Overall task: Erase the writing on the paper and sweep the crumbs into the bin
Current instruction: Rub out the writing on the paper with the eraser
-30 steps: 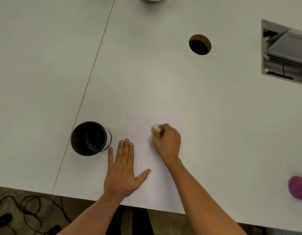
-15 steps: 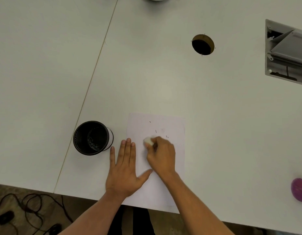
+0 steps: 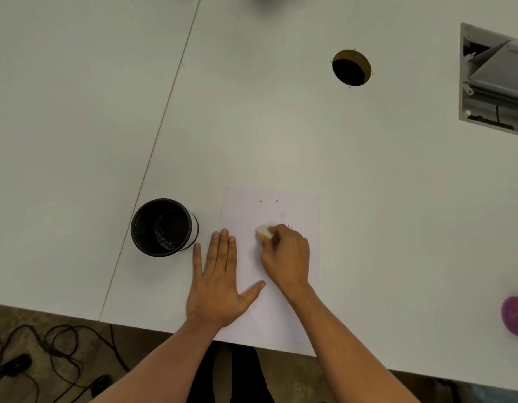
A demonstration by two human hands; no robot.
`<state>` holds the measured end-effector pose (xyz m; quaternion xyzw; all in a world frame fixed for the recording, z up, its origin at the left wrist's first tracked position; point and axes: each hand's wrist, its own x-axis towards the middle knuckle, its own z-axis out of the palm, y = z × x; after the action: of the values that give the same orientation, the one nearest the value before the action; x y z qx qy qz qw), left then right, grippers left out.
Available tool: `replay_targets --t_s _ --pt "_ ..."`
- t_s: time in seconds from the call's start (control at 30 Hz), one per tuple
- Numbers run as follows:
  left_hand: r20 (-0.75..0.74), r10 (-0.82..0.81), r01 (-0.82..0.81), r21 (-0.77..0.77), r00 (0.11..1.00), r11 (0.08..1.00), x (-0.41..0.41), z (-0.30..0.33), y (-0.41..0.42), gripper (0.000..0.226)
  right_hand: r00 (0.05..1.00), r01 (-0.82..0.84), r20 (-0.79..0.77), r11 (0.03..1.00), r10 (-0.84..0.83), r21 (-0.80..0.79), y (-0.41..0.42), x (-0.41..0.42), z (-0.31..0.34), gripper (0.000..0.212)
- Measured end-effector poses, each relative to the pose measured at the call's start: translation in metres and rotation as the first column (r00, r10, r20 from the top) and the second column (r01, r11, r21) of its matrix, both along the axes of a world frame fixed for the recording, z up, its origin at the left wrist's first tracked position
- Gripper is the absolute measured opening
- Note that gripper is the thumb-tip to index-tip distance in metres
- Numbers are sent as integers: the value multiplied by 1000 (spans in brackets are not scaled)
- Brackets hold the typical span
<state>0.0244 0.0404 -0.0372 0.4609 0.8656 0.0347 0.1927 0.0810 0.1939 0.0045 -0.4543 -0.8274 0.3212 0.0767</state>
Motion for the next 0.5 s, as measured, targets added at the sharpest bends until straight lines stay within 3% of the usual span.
replay_targets --t_s 0.3,0.5 --pt "-5 4 -5 -25 1000 1000 0 1 0 104 975 219 53 975 -217 -41 67 -8 -2 23" --pt "-2 5 -5 -20 1000 1000 1 2 0 104 999 10 44 999 -8 -42 16 16 0 18"
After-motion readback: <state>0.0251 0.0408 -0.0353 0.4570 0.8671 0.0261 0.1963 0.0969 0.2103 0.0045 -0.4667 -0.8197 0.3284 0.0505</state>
